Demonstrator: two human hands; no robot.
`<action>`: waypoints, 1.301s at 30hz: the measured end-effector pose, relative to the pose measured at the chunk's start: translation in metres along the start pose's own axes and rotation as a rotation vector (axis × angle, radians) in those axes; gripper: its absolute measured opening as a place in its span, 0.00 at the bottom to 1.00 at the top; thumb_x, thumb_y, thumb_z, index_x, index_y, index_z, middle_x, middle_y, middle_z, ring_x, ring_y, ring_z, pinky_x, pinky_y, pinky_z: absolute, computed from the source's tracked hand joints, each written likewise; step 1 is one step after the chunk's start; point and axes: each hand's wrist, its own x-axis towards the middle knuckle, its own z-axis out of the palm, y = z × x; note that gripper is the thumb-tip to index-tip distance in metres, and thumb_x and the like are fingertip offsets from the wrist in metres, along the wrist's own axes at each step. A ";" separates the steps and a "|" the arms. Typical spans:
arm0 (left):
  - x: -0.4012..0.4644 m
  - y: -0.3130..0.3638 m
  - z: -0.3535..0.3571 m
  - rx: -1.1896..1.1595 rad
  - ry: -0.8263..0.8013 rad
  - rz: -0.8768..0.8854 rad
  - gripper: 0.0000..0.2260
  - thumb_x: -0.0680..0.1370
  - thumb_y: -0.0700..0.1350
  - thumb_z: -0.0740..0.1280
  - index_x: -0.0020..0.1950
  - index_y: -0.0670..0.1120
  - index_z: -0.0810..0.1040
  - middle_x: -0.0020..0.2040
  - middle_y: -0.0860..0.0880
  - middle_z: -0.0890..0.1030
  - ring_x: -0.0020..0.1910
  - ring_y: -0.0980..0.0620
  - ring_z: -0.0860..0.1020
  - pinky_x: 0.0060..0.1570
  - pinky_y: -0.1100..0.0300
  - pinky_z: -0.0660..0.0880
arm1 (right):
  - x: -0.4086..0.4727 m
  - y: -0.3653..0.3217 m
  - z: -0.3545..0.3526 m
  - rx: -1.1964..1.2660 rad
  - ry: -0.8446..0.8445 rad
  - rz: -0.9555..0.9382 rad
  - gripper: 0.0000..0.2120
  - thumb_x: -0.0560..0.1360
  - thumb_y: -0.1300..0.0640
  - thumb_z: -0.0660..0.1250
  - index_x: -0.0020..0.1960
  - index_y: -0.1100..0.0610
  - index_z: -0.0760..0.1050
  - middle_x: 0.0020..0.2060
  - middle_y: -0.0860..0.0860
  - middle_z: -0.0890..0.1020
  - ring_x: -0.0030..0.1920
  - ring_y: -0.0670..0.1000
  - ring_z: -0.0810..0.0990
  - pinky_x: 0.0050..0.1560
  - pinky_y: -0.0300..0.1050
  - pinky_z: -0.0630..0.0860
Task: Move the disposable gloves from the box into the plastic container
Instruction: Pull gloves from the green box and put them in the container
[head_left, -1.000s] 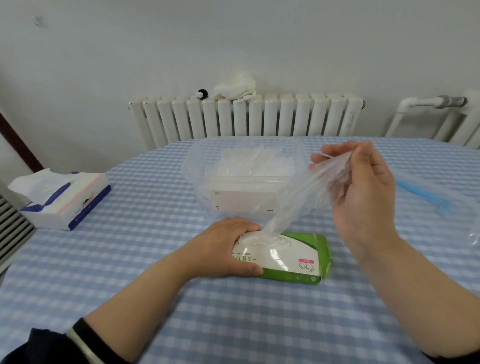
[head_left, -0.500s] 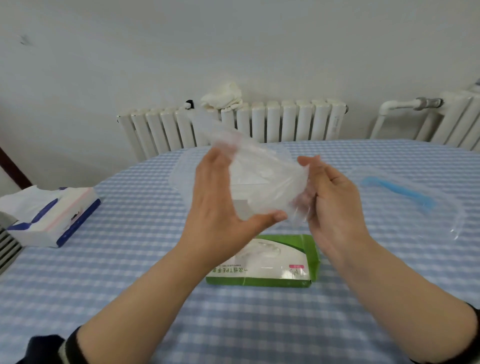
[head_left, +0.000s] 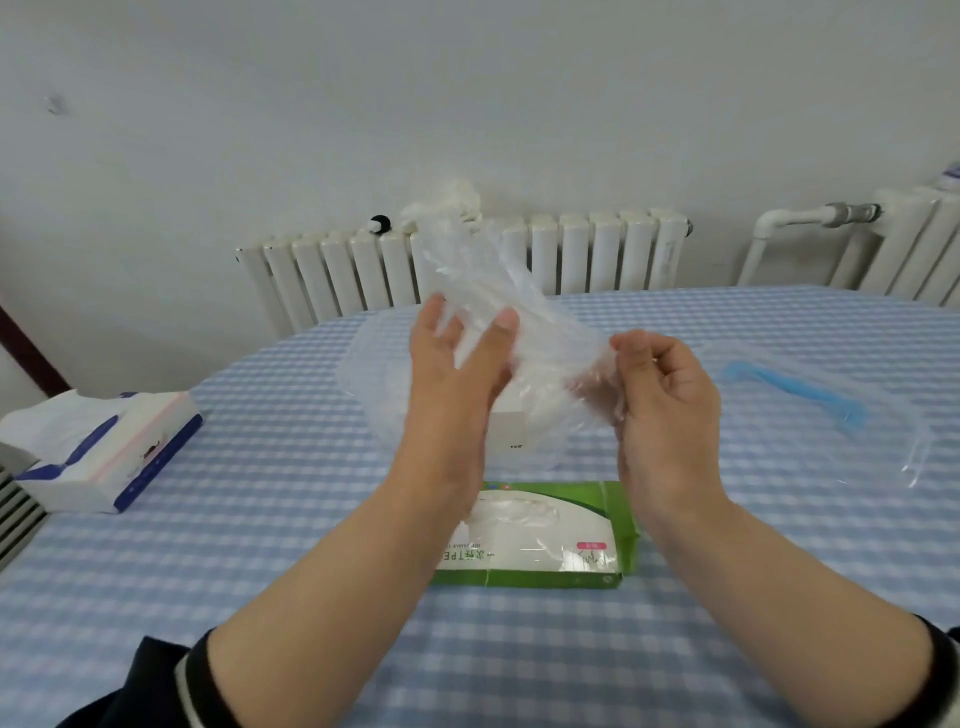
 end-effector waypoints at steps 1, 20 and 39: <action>-0.007 -0.007 0.001 0.055 -0.088 -0.064 0.36 0.70 0.58 0.74 0.74 0.51 0.65 0.69 0.51 0.75 0.65 0.52 0.76 0.66 0.52 0.73 | 0.000 0.000 -0.001 0.006 0.028 -0.030 0.07 0.79 0.55 0.63 0.47 0.58 0.75 0.34 0.51 0.78 0.34 0.46 0.82 0.40 0.40 0.80; -0.002 0.005 -0.001 0.757 -0.539 0.415 0.08 0.82 0.48 0.56 0.46 0.51 0.73 0.40 0.58 0.76 0.43 0.60 0.76 0.43 0.69 0.72 | 0.000 0.008 -0.001 -0.184 -0.373 0.195 0.28 0.71 0.37 0.66 0.60 0.58 0.77 0.51 0.54 0.84 0.52 0.50 0.83 0.53 0.49 0.80; 0.122 0.034 -0.055 1.155 -0.041 0.040 0.05 0.84 0.42 0.57 0.58 0.44 0.68 0.42 0.46 0.83 0.31 0.50 0.76 0.38 0.57 0.77 | 0.021 0.014 -0.014 -0.100 -0.073 0.404 0.05 0.79 0.59 0.65 0.53 0.57 0.79 0.31 0.50 0.83 0.25 0.46 0.76 0.34 0.42 0.79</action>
